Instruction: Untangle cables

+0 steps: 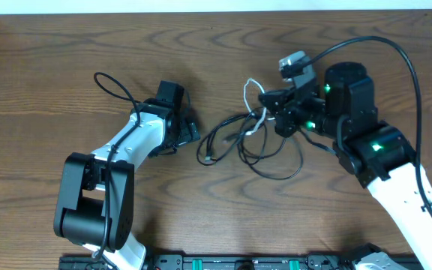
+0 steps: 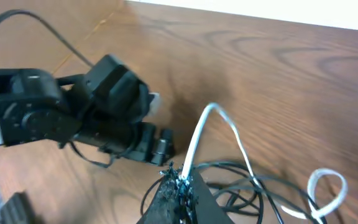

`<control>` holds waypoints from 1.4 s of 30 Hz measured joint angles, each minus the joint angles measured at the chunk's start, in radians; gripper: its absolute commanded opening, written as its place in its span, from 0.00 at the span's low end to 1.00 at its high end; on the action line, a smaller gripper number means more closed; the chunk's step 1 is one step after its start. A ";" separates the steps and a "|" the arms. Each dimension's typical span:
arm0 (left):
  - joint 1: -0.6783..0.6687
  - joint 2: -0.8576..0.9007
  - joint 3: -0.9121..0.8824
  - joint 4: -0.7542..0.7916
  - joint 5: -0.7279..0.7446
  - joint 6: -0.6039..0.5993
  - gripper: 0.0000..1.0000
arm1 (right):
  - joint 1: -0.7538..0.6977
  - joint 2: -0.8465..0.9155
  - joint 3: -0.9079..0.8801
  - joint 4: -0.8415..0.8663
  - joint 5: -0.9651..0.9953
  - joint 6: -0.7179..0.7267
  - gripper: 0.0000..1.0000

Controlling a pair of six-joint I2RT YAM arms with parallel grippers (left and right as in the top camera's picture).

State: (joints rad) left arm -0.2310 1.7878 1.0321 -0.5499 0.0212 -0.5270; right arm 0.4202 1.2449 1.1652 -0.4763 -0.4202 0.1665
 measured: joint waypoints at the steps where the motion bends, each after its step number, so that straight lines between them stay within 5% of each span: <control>1: 0.000 0.000 0.000 0.000 0.000 0.000 0.99 | 0.005 0.002 -0.001 -0.017 0.018 0.000 0.01; 10: 0.000 0.000 0.000 0.000 0.000 0.000 0.99 | 0.142 0.269 -0.063 0.078 -0.024 0.005 0.01; 18: 0.000 0.000 0.000 0.000 0.000 0.000 1.00 | 0.224 0.385 -0.063 0.149 0.203 0.001 0.01; 28: 0.000 0.000 0.000 0.000 0.000 0.000 1.00 | 0.211 0.316 0.227 -0.426 0.168 0.036 0.01; 42: 0.000 0.000 0.000 0.000 0.000 0.000 1.00 | 0.191 0.370 0.312 -0.546 0.150 0.173 0.01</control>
State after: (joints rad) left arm -0.2310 1.7878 1.0321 -0.5499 0.0216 -0.5270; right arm 0.6109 1.6154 1.4776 -1.0225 -0.2707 0.3393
